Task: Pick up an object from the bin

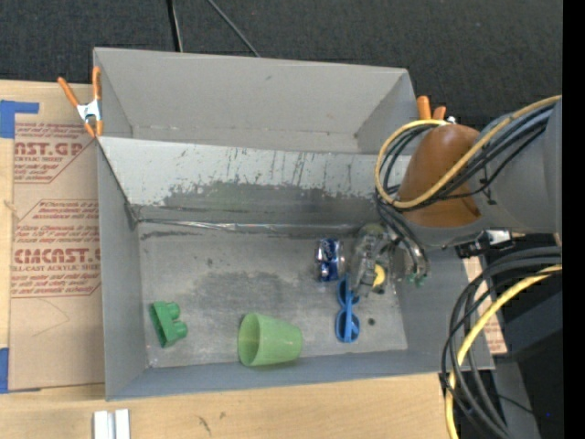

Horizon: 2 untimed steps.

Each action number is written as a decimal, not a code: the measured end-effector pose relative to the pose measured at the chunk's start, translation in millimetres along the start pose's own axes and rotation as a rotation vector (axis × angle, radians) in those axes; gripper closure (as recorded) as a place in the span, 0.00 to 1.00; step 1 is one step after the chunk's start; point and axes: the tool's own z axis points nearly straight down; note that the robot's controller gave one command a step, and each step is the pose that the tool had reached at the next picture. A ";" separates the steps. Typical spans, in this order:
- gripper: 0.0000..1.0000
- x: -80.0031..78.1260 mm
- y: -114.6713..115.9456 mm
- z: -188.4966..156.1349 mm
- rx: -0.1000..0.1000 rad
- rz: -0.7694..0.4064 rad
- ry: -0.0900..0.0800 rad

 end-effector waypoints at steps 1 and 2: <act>1.00 3.3 -12.1 -43.3 0.000 -0.129 -0.003; 0.00 4.1 -11.5 -41.7 -0.001 -0.129 -0.001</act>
Offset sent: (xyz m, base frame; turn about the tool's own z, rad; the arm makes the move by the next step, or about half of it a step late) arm -0.0065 -0.0113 0.0420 -0.1284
